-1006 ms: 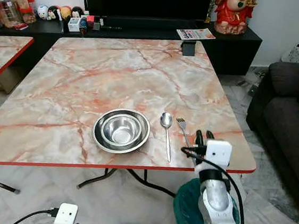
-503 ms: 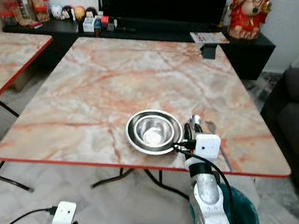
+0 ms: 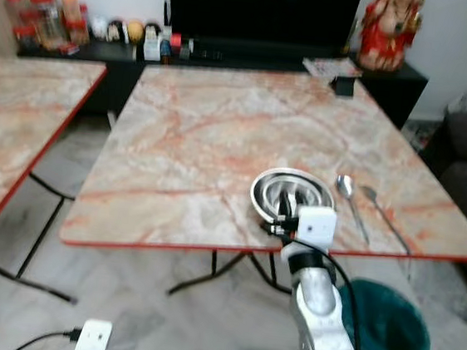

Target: Setting the table

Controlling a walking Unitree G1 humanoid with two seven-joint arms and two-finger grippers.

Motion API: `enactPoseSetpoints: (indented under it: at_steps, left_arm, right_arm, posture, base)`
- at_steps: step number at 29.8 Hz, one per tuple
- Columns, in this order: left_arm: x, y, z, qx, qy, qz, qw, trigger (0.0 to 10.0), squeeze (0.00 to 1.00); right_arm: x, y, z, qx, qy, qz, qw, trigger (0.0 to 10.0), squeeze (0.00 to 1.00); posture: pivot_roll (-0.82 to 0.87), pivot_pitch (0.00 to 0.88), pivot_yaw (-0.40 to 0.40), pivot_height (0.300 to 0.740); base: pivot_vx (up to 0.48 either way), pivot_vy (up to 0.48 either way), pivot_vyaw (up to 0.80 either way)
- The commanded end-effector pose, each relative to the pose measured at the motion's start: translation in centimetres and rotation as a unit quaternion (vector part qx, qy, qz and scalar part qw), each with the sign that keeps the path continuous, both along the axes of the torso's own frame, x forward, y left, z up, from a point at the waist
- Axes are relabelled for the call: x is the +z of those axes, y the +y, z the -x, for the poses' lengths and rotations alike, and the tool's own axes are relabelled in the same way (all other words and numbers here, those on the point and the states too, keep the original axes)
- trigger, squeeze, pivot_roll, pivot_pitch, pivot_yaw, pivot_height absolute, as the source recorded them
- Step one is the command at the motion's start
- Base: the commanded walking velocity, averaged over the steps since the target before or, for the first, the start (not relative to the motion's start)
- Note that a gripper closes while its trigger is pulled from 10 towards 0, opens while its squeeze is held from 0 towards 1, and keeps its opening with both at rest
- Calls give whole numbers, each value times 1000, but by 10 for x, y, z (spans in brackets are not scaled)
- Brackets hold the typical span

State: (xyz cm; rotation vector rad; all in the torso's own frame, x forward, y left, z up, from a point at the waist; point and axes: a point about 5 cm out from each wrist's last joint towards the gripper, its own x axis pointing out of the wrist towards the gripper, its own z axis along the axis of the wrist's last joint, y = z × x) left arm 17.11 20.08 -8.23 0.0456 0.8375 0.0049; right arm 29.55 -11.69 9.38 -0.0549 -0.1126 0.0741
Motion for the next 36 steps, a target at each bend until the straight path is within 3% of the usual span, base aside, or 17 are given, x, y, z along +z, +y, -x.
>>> enactPoseSetpoints:
  at_steps: [1, 17, 36]
  left_arm:
    - [0, 7, 2, 5, 4, -7, 1000, 10000, 0]
    - [1, 9, 2, 10, 4, -8, 1000, 10000, 0]
    - [1, 11, 1, 12, 4, -8, 1000, 10000, 0]
  right_arm:
    - [3, 5, -1, 3, -4, -6, 1000, 10000, 0]
    - [-6, 9, 0, 12, 14, 4, 1000, 10000, 0]
    - [-12, 8, 0, 13, 25, 3, 1000, 10000, 0]
  posture:
    - [10, 0, 36, 740]
    - [22, 0, 42, 740]
    - [24, 8, 49, 740]
  base:
    - [0, 330, 0]
    - [0, 327, 0]
    - [0, 304, 285]
